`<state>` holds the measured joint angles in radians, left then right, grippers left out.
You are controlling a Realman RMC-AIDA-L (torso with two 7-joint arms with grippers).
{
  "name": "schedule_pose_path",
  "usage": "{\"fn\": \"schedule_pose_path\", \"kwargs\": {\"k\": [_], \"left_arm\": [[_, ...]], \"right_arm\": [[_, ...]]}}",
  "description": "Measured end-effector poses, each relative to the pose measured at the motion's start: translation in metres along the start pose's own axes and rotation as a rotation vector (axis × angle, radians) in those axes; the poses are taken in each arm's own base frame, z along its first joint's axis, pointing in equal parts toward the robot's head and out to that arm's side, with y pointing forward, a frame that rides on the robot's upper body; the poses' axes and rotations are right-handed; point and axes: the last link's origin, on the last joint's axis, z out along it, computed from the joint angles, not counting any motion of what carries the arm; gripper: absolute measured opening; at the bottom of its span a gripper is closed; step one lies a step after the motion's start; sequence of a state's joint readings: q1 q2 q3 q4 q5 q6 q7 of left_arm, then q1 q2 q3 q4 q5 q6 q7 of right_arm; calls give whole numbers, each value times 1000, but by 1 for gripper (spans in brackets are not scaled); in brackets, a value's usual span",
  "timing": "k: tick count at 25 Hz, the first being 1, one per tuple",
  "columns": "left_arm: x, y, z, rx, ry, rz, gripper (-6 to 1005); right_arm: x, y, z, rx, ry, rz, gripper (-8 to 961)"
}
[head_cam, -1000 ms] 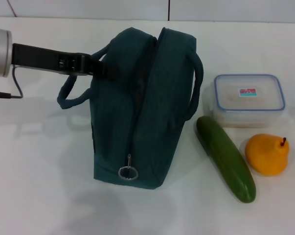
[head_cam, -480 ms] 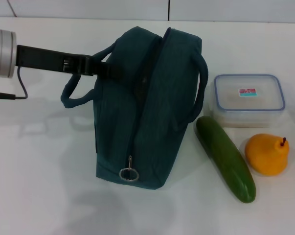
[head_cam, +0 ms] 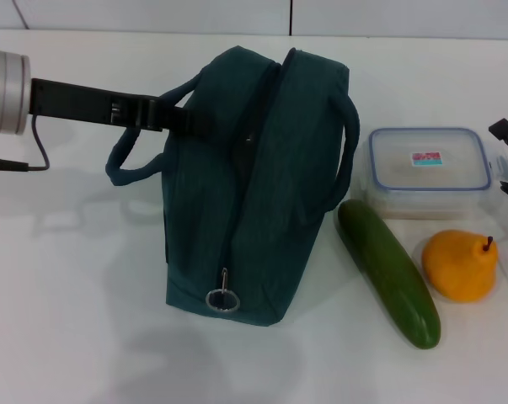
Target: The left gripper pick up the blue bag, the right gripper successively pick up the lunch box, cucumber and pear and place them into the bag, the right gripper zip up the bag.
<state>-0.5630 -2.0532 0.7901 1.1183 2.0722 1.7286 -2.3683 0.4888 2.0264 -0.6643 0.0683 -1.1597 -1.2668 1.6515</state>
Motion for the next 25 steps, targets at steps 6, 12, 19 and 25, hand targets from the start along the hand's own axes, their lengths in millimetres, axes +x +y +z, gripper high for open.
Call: {"fn": "schedule_pose_path", "kwargs": {"k": [6,12,19,25], "left_arm": [[1,0,0,3,3,1,56],[1,-1,0,6,5,1,56],[0,-1,0,6,5,0,56],[-1,-2,-1,7,6,-4,56]], "right_arm": [[1,1,1,-2,2,1,769],[4,1,1,-6,20,10,578],[7,1,-1,-7,50,20,290],[7,2,-4,-23,48,23,260]]}}
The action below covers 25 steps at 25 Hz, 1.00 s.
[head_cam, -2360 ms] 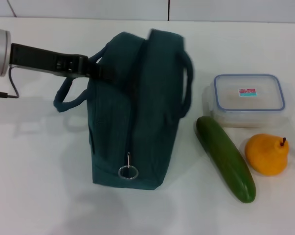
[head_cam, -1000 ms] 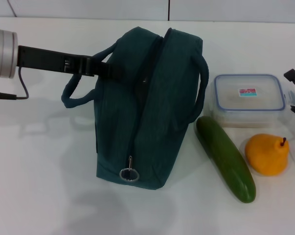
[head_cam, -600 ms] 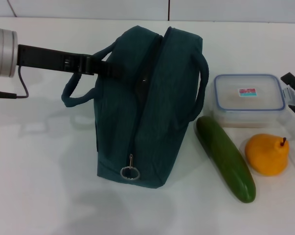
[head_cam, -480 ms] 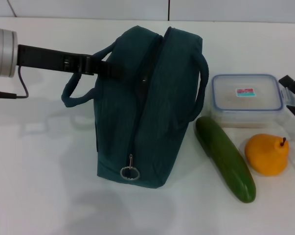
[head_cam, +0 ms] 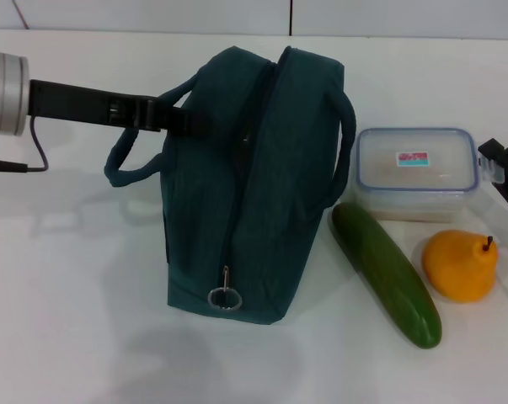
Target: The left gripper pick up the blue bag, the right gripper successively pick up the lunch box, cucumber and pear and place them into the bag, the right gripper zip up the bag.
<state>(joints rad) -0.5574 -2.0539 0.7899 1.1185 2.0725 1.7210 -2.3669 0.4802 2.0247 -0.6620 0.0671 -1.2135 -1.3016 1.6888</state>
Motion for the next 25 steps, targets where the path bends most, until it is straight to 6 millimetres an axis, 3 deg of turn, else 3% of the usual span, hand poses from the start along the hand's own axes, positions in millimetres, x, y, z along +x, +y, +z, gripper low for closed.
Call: {"fn": "schedule_pose_path", "kwargs": {"k": [5,10,17,25], "left_arm": [[0,0,0,-1,0,0,56],[0,1,1,-3,2,2,56],[0,2,2,-7,3,4,57],[1,5,2,-26,15,17,57]], "right_arm": [[0,0,-1,-2,1,-1,235],[-1,-1,-3,-1,-3,39,98],[-1,0,-4,-11,-12,84,95],[2,17,-10,-134,12,81,95]]}}
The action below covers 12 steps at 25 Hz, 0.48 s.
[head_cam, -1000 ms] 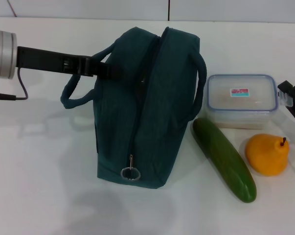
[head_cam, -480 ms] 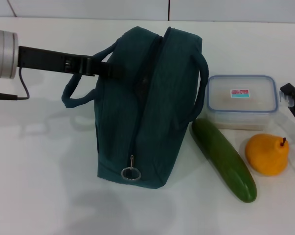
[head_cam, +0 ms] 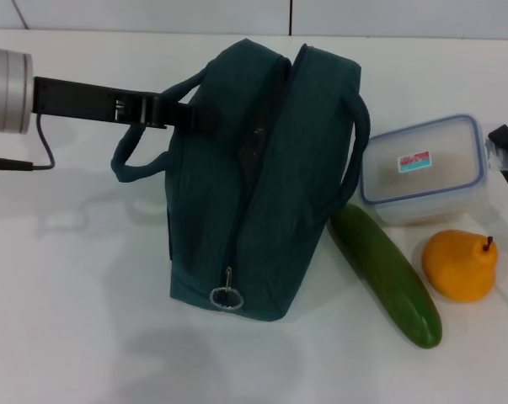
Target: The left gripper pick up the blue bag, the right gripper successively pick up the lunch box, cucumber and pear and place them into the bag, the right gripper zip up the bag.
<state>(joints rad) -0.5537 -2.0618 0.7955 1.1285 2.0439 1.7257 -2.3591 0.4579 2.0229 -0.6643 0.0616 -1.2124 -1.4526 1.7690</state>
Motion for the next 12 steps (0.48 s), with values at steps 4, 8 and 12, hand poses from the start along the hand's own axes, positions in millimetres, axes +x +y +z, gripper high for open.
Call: {"fn": "schedule_pose_path", "kwargs": {"k": [4,8,12], "left_arm": [[-1,0,0,1,0,6,57],[-1,0,0,1,0,13,57],[-1,0,0,0,0,15,57]], "right_arm": [[1,0,-1,-1,9,1,95],[4,0,-1,1,26,0,95],[4,0,-1,0,23,34,95]]}}
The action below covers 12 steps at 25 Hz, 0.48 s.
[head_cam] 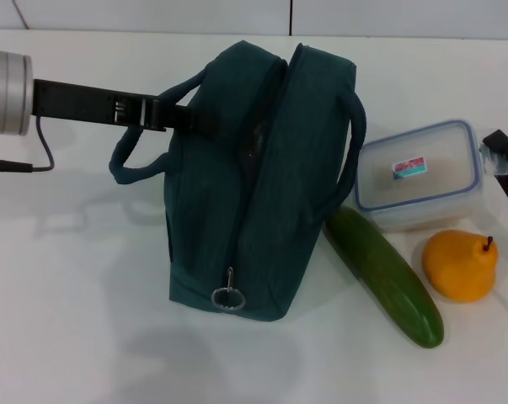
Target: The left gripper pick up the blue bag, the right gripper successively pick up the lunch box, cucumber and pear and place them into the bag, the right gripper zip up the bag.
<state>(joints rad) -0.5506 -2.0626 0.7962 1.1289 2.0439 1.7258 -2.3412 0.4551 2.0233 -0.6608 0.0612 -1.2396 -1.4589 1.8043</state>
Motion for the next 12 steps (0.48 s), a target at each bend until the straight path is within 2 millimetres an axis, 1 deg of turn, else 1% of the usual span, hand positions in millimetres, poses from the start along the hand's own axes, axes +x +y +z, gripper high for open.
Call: {"fn": "schedule_pose_path", "kwargs": {"k": [4,12], "left_arm": [[0,0,0,-1,-1,2,57],[1,1,3,-5,3,20,57]], "right_arm": [[-1,1,-1,-9,-13,82,95],[-4,3,-6,-39,-58,154,96]]}}
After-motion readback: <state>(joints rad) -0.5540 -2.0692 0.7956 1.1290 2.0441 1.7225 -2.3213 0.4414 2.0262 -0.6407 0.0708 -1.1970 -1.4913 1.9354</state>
